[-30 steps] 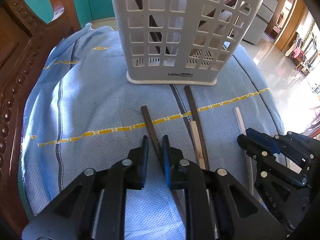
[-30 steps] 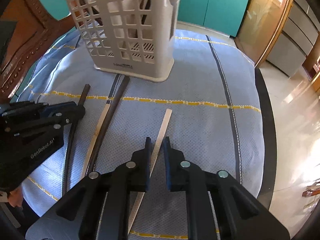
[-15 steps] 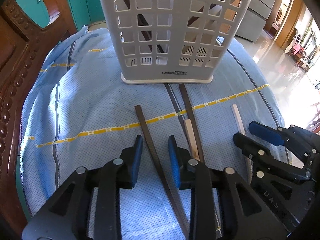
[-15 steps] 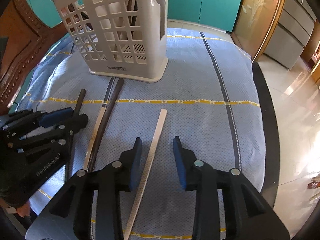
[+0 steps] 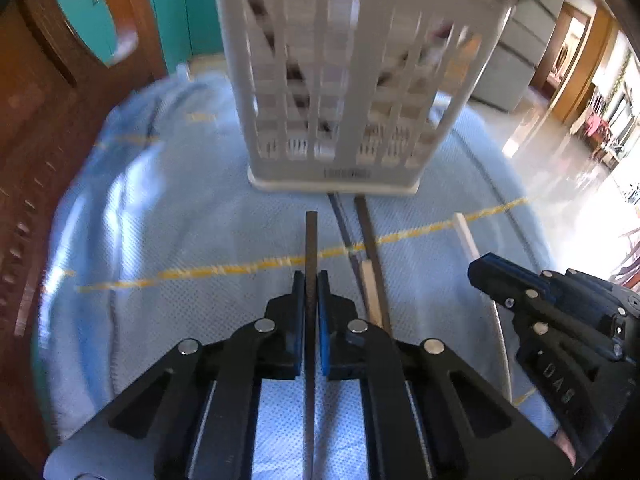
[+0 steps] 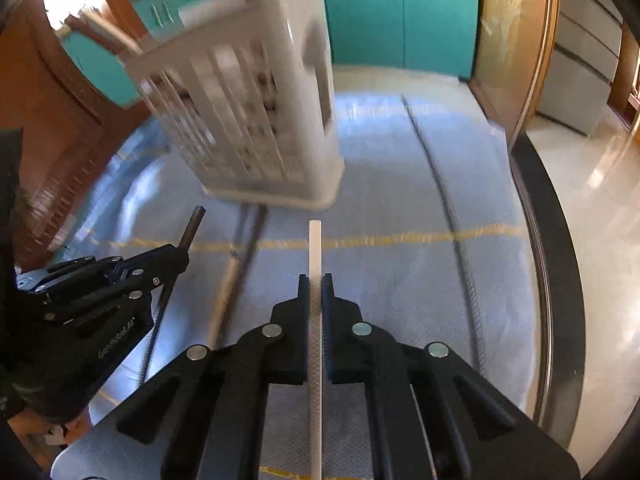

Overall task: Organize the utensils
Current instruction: 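Lift both held chopsticks over the white caddy and drop them in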

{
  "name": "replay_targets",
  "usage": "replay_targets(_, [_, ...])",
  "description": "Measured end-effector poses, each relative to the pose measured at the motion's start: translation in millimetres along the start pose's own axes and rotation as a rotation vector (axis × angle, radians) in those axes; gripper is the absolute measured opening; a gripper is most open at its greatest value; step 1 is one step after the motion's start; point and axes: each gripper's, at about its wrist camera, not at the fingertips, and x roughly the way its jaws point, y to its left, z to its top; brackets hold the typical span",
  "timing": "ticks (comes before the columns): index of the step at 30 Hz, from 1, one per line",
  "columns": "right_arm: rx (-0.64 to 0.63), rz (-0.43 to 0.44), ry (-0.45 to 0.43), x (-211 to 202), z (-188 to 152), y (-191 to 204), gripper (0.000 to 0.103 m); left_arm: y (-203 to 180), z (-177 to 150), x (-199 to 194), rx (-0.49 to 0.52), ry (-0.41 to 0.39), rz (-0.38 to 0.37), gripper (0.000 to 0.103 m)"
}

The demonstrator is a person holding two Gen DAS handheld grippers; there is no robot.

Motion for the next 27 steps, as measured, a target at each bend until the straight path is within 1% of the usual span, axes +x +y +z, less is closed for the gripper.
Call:
replay_targets(6, [-0.071, 0.064, -0.184, -58.8, 5.9, 5.2, 0.006, 2.3, 5.2, -65.8, 0.007, -0.183, -0.043, 0.007])
replay_targets(9, [-0.091, 0.102, -0.284, -88.6, 4.6, 6.5, 0.006, 2.2, 2.3, -97.3, 0.007, -0.274, -0.035, 0.007])
replay_targets(12, [-0.085, 0.134, -0.340, -111.3, 2.7, 3.9, 0.006, 0.5, -1.0, -129.0, 0.008, -0.368, -0.018, 0.007])
replay_targets(16, [-0.076, 0.154, -0.391, -135.1, -5.7, 0.6, 0.006, -2.2, -5.8, -153.4, 0.023, -0.433, -0.004, 0.007])
replay_targets(21, [-0.090, 0.160, -0.456, -160.6, -7.2, 3.9, 0.006, -4.4, -11.3, -173.9, 0.041, -0.476, 0.004, 0.007])
replay_targets(25, [-0.091, 0.177, -0.513, -182.9, 3.0, 9.1, 0.006, -4.6, -10.0, -193.6, 0.040, -0.521, -0.009, 0.007])
replay_targets(27, [-0.091, 0.191, -0.531, -190.5, 14.6, 12.0, 0.006, -2.4, -6.8, -199.6, 0.037, -0.535, -0.014, 0.007])
